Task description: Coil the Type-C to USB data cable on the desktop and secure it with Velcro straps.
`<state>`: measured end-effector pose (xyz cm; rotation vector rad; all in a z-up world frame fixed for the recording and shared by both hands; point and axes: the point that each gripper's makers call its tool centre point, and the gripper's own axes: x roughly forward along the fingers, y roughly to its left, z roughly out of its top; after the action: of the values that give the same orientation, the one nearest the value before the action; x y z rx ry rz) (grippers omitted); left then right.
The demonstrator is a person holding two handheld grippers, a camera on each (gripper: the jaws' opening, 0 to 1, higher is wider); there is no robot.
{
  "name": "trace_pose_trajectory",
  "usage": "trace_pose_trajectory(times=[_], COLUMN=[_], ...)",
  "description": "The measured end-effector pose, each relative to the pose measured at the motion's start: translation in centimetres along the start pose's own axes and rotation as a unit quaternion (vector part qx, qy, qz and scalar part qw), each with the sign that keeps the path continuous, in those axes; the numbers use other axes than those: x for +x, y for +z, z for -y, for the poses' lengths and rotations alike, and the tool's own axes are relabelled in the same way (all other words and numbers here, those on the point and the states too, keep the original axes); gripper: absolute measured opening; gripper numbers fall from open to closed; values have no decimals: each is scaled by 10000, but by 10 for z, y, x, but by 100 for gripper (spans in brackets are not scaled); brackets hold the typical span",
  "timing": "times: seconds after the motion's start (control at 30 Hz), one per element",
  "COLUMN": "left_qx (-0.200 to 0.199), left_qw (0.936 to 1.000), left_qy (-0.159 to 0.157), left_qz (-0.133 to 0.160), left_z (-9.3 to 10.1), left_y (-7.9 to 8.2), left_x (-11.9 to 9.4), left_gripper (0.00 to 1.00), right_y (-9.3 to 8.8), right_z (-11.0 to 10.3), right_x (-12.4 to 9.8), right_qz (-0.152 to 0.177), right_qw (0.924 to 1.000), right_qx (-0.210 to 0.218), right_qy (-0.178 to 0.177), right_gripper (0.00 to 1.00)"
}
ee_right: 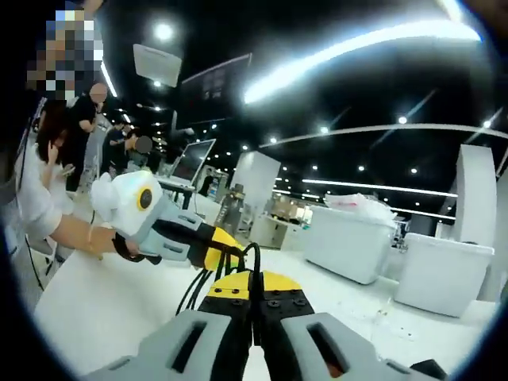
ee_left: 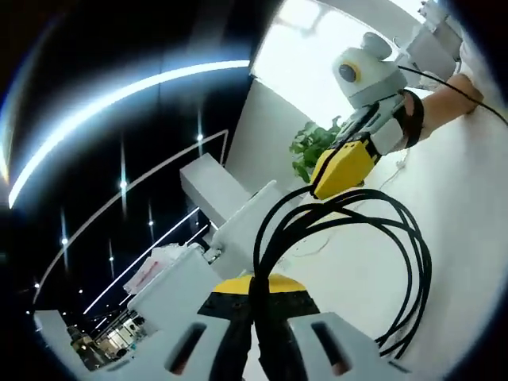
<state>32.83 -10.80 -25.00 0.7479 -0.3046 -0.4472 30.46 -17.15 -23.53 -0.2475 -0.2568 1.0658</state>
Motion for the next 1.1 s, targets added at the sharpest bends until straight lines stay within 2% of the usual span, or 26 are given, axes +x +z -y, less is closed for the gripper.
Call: trace_pose_trajectory(times=[0.07,0.23,0.3,0.4,0.57,0.63,0.8,1.0,1.1], left_qx=[-43,-106,-19,176,33,-15,-60,-60,6], left_qw=[10000,9999,9999,9998,9999,9998,9996,9994,9994], left_qy=[16,-28,-49,-75,-124,-130,-128,-111,-28], left_qz=[39,121,125,1,-90,-125,-245,-307,-341], left_z=[0,1,3,4,2,1,-1,-8,-17], left_y=[1,3,4,1,-3,-4,-8,-7,-7], left_x=[0,-1,-1,-1,-2,-2,-3,-6,-9], left_gripper=[7,8,7,5,4,4,4,4,3], right_y=[3,5,5,1,-1,-1,7,1,-2], right_z=[-8,-14,-17,-16,-6,-2,10,27,39], right_x=[-1,-2,-3,-1,0,0,-2,-2,-1], right_qz=[75,95,147,89,156,230,588,646,717], right_qw=[9997,9989,9979,9982,9990,9985,9913,9896,9841], right_qx=[7,3,133,125,252,438,1173,1265,1559], right_qy=[245,466,614,584,328,240,62,-242,-455], right_gripper=[1,1,1,2,3,3,7,16,19])
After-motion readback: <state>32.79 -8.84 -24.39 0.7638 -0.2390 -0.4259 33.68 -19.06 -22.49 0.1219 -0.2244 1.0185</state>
